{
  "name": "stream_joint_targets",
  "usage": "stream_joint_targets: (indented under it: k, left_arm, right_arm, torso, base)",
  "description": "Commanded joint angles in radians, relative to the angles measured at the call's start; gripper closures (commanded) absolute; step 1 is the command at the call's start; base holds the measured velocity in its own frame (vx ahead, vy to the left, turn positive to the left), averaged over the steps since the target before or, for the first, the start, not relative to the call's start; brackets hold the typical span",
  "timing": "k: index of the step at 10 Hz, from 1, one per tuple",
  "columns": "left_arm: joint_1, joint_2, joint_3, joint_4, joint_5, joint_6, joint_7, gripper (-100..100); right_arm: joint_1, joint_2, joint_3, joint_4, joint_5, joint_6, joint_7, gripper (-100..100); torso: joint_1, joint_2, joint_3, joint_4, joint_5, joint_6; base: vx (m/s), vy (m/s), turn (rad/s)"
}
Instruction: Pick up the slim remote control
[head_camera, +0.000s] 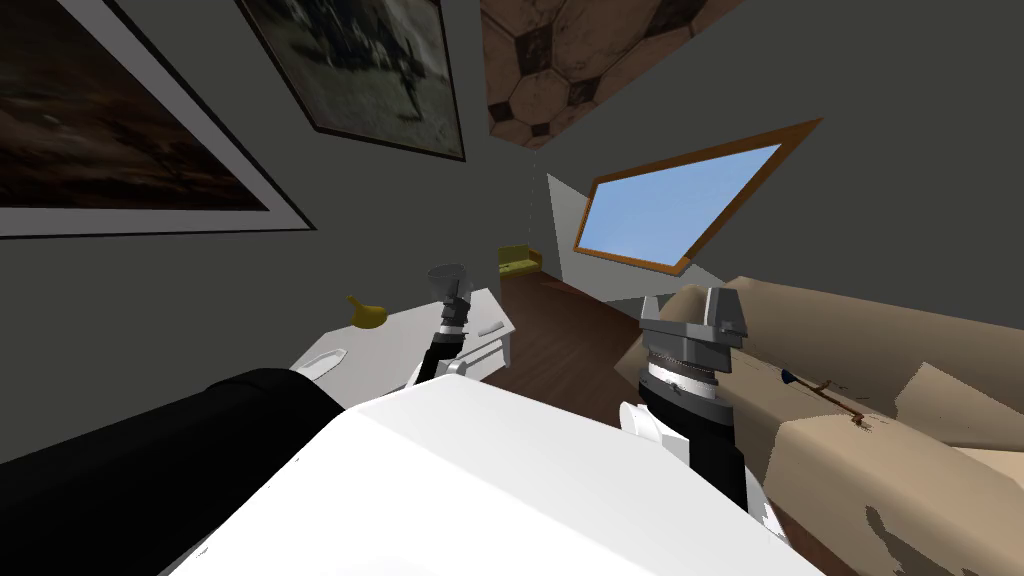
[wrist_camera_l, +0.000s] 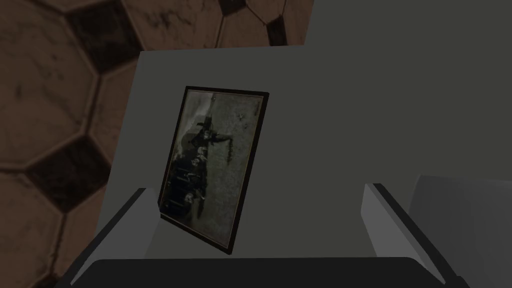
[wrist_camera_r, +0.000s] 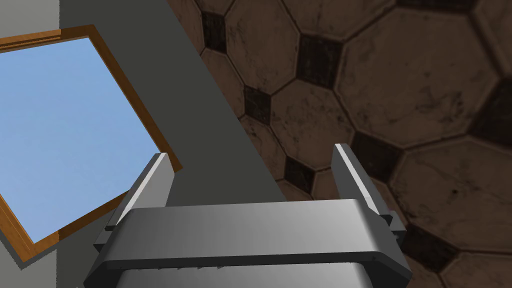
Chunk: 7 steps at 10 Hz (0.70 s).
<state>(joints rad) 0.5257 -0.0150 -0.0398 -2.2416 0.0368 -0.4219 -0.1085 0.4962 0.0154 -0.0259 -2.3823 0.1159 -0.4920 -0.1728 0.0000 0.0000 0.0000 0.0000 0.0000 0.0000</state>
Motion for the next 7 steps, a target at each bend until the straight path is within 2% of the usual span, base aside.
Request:
stream_joint_targets:
  k: [1,5,7]
  left_arm:
    - [-0.01,0.035,0.004,0.005,0.003,0.015,0.005,-100]
    - [-0.063,0.13,0.024,0.039,0.02,0.1,0.033,-100]
    - [-0.102,0.164,0.04,0.068,0.034,0.158,0.055,-100]
  right_arm:
    - [0.0,0.0,0.0,0.0,0.0,0.0,0.0,0]
    - [0.0,0.0,0.0,0.0,0.0,0.0,0.0,0]
    - [0.0,0.0,0.0,0.0,0.0,0.0,0.0,0]
  torso:
    - [0.0,0.0,0.0,0.0,0.0,0.0]
    - [-0.006,-0.003,-0.002,-0.001,-0.001,0.0]
    - [-0.009,-0.003,-0.002,-0.001,-0.002,0.0]
  base:
    - [0.01,-0.025,0.032]
    - [0.044,-0.091,0.063]
    - [0.041,-0.16,0.087]
